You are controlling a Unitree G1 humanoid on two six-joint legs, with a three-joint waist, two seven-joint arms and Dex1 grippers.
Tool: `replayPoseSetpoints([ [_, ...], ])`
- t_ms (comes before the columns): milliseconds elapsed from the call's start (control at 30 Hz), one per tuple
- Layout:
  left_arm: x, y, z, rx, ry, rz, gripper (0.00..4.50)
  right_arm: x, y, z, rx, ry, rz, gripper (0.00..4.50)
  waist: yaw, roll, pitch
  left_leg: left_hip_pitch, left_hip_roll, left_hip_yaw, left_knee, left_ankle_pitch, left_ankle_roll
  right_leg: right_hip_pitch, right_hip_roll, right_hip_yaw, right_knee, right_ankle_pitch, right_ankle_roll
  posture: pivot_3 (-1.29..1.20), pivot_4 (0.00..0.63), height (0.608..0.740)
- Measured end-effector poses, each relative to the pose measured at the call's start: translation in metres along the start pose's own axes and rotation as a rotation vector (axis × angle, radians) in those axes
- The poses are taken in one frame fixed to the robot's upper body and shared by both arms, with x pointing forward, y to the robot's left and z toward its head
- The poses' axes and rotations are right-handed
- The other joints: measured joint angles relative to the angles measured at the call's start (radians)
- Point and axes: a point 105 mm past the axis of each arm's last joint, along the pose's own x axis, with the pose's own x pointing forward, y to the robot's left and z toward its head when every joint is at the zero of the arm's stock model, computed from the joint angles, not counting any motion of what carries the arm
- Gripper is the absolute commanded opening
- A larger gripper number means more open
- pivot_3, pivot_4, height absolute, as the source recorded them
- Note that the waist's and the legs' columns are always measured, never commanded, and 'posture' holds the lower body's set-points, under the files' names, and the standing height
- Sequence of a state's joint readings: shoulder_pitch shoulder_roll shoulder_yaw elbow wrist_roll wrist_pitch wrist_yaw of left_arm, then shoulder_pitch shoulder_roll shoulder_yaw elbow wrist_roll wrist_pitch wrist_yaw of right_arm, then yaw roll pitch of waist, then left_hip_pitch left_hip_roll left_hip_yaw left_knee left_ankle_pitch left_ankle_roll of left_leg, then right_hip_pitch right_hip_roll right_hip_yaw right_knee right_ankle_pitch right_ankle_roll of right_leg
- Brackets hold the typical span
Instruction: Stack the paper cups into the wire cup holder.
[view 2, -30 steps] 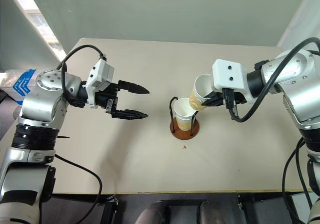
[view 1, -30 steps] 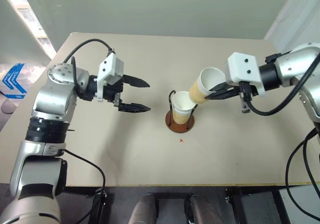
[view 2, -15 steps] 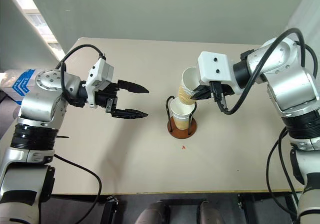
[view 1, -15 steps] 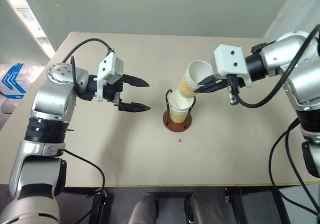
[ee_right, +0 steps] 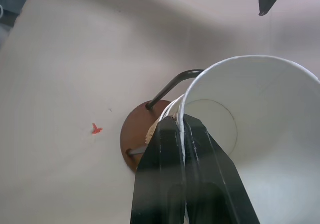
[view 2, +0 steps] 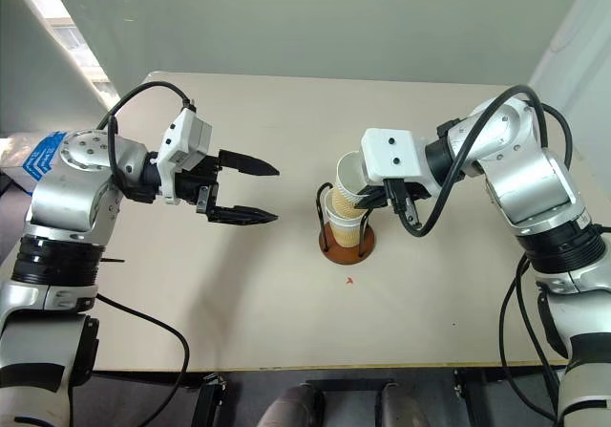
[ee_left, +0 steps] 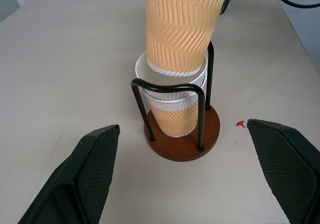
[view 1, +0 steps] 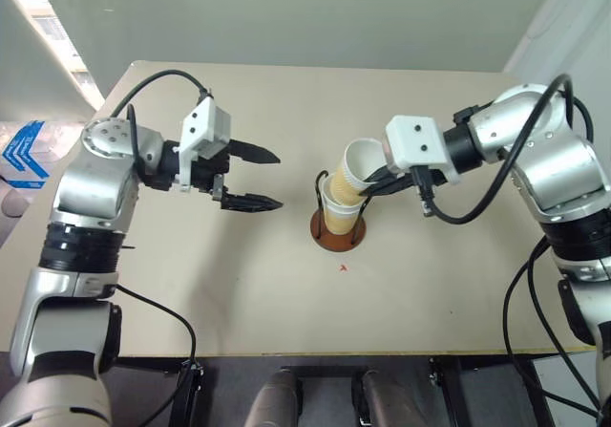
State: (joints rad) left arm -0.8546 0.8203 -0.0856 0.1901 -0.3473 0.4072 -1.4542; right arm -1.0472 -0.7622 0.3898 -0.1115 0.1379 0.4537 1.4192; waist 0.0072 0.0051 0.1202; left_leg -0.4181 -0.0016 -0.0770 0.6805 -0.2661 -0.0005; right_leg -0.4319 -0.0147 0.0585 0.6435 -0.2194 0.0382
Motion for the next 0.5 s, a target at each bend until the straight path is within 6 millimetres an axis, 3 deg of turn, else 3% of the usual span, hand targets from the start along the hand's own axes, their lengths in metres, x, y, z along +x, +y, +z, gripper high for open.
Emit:
replayPoseSetpoints([
  [167, 0.000, 0.001, 0.000, 0.000, -0.001, 0.007, 4.50, 0.017, 0.000, -0.010, -0.019, 0.040, 0.008, 0.04, 0.000, 0.000, 0.000, 0.000, 0.000, 0.000, 0.000, 0.000, 0.000, 0.000, 0.000, 0.000, 0.000, 0.000, 0.000, 0.00, 0.150, 0.740],
  [200, 0.000, 0.001, 0.000, 0.000, -0.001, 0.010, 4.50, 0.018, -0.001, -0.011, -0.022, 0.048, 0.006, 0.22, 0.000, 0.000, 0.000, 0.000, 0.000, 0.000, 0.000, 0.000, 0.000, 0.000, 0.000, 0.000, 0.000, 0.000, 0.000, 0.00, 0.150, 0.740],
  [267, 0.000, 0.002, 0.000, 0.000, -0.001, 0.016, 4.50, 0.020, -0.002, -0.011, -0.021, 0.048, 0.001, 0.65, 0.000, 0.000, 0.000, 0.000, 0.000, 0.000, 0.000, 0.000, 0.000, 0.000, 0.000, 0.000, 0.000, 0.000, 0.000, 0.00, 0.150, 0.740],
  [400, 0.000, 0.002, 0.000, 0.000, -0.002, 0.020, 4.50, 0.024, -0.008, -0.004, 0.023, 0.003, -0.022, 2.01, -0.001, 0.000, 0.000, 0.000, 0.000, 0.000, -0.001, 0.001, -0.001, -0.001, 0.000, 0.000, 0.000, 0.000, 0.000, 0.00, 0.150, 0.740],
  [500, 0.000, 0.002, -0.001, -0.004, -0.003, 0.023, 4.50, 0.007, -0.028, 0.004, 0.104, -0.061, -0.142, 2.99, 0.001, 0.000, 0.000, -0.001, 0.000, 0.000, -0.001, 0.001, -0.001, -0.001, 0.000, 0.000, 0.000, 0.000, 0.000, 0.00, 0.150, 0.740],
])
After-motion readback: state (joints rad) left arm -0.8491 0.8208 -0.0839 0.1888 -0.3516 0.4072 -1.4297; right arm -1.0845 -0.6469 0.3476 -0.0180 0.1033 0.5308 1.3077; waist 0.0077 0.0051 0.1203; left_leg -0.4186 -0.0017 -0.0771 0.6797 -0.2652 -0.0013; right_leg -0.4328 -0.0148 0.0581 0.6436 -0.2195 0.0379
